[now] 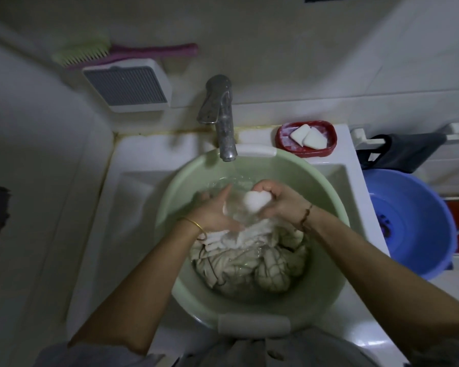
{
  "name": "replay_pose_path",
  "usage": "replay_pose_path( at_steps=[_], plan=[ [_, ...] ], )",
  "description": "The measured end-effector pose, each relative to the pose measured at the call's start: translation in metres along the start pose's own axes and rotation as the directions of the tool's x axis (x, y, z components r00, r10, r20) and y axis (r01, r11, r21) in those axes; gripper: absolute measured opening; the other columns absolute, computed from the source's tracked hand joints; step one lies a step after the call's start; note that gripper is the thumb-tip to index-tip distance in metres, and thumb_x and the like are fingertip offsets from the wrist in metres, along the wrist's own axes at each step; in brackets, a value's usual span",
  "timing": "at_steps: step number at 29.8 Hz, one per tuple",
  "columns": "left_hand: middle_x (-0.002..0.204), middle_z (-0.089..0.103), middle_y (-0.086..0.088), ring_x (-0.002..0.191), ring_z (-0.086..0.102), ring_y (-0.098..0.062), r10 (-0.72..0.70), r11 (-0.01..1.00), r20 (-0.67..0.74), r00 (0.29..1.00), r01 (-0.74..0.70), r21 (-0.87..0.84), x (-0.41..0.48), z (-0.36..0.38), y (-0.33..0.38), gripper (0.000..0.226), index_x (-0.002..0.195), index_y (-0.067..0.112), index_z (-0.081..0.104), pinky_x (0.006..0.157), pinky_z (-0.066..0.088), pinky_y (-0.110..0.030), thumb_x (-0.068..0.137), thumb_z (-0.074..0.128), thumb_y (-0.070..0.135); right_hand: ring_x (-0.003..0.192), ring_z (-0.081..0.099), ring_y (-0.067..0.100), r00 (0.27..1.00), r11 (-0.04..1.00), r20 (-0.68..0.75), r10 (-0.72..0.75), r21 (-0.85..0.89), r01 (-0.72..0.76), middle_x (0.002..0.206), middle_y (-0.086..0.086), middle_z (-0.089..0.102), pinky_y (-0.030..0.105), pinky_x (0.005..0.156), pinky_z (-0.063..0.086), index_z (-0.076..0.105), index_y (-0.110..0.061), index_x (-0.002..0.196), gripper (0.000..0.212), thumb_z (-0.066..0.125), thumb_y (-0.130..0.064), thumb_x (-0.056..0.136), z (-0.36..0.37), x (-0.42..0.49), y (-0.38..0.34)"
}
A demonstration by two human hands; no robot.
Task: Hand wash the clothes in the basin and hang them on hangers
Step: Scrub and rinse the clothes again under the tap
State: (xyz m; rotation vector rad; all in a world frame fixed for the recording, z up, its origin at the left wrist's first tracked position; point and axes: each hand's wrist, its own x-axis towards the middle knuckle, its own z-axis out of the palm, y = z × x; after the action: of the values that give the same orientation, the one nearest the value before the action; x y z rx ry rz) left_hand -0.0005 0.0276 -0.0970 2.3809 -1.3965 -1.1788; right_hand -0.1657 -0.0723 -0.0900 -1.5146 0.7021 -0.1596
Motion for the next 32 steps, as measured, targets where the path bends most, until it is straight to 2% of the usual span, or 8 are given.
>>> replay_pose_path(
  at_steps=[6,10,15,20,23,28,30,32],
  plan=[
    [0.086,0.062,0.006,0.083,0.059,-0.013,0.196,0.944,-0.131,0.972,-0.224,-0.243,-0.023,-0.017,0.013,0.034,0.09,0.023,0.057,0.075,0.047,-0.029,0.066,0.081,0.022,0.087,0.059,0.007,0.992,0.983,0.082,-0.091,0.169,0.076,0.094,-0.001,0.061,0.02,0.076,0.049,0.06,-0.014,0.101,0.05,0.061,0.004,0.054,-0.002,-0.022,-0.034],
    [0.062,0.048,0.009,0.059,0.043,0.0,0.196,0.912,-0.369,0.909,-0.307,-0.272,-0.038,-0.025,0.008,0.025,0.066,0.026,0.045,0.055,0.035,-0.017,0.059,0.069,0.027,0.114,0.05,0.018,0.998,0.931,-0.022,0.062,-0.358,-0.066,0.121,0.004,0.052,0.021,0.094,0.038,0.035,-0.023,0.142,0.086,0.081,-0.008,0.071,-0.016,-0.024,-0.023],
    [0.067,0.049,0.001,0.065,0.045,-0.017,0.224,0.897,-0.548,0.806,-0.39,-0.207,-0.052,-0.039,0.01,0.025,0.075,0.029,0.047,0.06,0.042,-0.033,0.055,0.055,0.042,0.105,0.056,0.024,0.956,0.684,-0.117,0.269,-0.675,-0.275,0.114,0.005,0.061,0.029,0.086,0.045,0.057,-0.013,0.122,0.057,0.079,-0.035,0.074,-0.015,-0.029,-0.011],
    [0.092,0.056,-0.003,0.088,0.057,-0.027,0.264,0.957,-0.356,0.897,-0.289,-0.019,-0.062,-0.045,0.009,0.039,0.1,0.01,0.055,0.075,0.043,-0.035,0.068,0.075,0.019,0.079,0.048,0.016,0.971,0.972,-0.239,0.017,-0.222,-0.072,0.079,-0.002,0.05,0.02,0.061,0.038,0.046,-0.02,0.083,0.035,0.071,0.004,0.076,-0.023,-0.037,-0.006],
    [0.083,0.055,0.011,0.081,0.053,-0.011,0.146,0.989,-0.084,0.986,-0.147,-0.009,-0.061,-0.037,0.005,0.036,0.086,0.025,0.057,0.074,0.042,-0.027,0.069,0.077,0.049,0.079,0.048,0.015,0.971,0.993,-0.238,-0.018,-0.12,-0.011,0.084,0.0,0.05,0.025,0.064,0.041,0.044,-0.025,0.087,0.036,0.069,-0.003,0.073,-0.027,-0.037,-0.013],
    [0.07,0.049,0.005,0.071,0.051,-0.019,0.136,0.97,-0.291,0.947,-0.186,-0.154,-0.043,-0.017,-0.007,0.032,0.071,0.023,0.042,0.066,0.039,-0.032,0.077,0.067,0.043,0.072,0.053,0.018,0.983,0.917,-0.161,0.093,0.398,-0.022,0.078,0.004,0.054,0.027,0.061,0.043,0.054,-0.016,0.084,0.026,0.054,-0.012,0.059,-0.027,-0.03,-0.019],
    [0.087,0.055,-0.005,0.081,0.056,-0.027,0.091,0.99,-0.371,0.924,-0.125,-0.068,-0.03,-0.008,-0.008,0.028,0.085,0.019,0.045,0.072,0.046,-0.036,0.079,0.07,0.029,0.087,0.056,0.021,0.967,0.992,-0.224,0.124,0.028,-0.12,0.092,0.003,0.058,0.029,0.075,0.045,0.058,-0.013,0.099,0.032,0.067,-0.023,0.07,-0.024,-0.017,-0.007],
    [0.107,0.056,-0.014,0.094,0.059,-0.034,0.074,0.996,-0.372,0.925,-0.052,0.068,-0.014,0.009,-0.006,0.038,0.109,0.012,0.046,0.08,0.049,-0.042,0.081,0.067,0.025,0.108,0.054,0.027,0.926,0.822,-0.351,0.139,-0.481,-0.306,0.118,0.009,0.055,0.033,0.092,0.042,0.05,-0.01,0.123,0.043,0.064,-0.024,0.085,-0.012,-0.005,0.015]
  ],
)
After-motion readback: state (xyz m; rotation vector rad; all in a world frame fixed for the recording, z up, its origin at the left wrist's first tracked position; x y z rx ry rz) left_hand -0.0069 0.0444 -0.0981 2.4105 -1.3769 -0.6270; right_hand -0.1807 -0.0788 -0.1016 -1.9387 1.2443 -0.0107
